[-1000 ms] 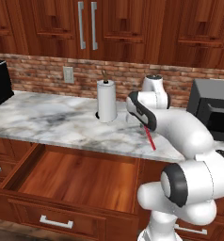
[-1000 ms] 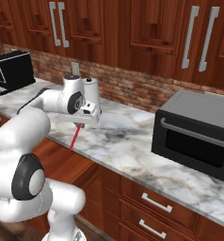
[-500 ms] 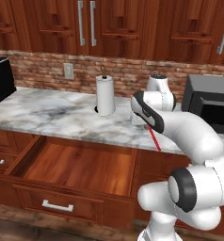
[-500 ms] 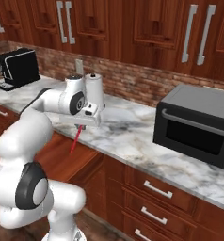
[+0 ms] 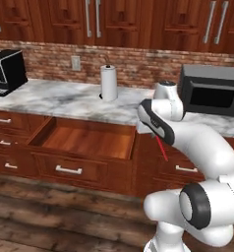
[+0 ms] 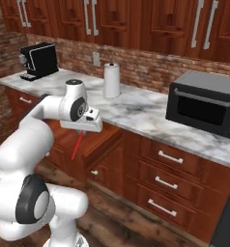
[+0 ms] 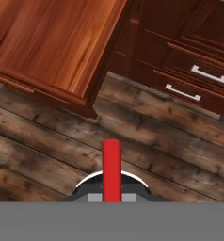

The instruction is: Take a straw from the drawer in front and place it inside the glass cup on the dining counter.

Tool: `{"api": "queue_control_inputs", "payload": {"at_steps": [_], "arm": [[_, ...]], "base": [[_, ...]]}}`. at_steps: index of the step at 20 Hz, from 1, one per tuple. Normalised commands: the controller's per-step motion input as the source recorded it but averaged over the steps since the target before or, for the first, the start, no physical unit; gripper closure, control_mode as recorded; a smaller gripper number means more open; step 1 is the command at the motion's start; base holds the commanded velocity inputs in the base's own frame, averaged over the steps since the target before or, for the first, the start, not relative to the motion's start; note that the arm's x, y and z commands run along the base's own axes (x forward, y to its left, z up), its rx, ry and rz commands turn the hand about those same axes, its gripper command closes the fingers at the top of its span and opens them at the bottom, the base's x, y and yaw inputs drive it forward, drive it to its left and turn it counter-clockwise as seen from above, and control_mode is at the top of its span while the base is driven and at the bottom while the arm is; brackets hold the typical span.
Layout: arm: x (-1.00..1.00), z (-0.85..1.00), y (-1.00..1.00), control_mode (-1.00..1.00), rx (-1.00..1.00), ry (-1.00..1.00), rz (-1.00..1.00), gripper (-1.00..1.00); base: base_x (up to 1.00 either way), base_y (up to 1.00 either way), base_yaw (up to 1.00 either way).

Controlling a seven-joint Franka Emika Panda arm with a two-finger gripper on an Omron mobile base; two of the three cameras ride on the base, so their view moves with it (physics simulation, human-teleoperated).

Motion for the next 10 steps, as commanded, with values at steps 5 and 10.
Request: {"api": "queue_control_inputs", "payload": {"at_steps": [5,10], "arm": [[0.0,0.0,0.0,1.0,0.0,0.0,0.0,1.0],[0.0,0.0,0.0,1.0,0.0,0.0,0.0,1.0]], "base": [[-0.55,0.0,-0.17],[-0.16,0.0,-0.72]]}}
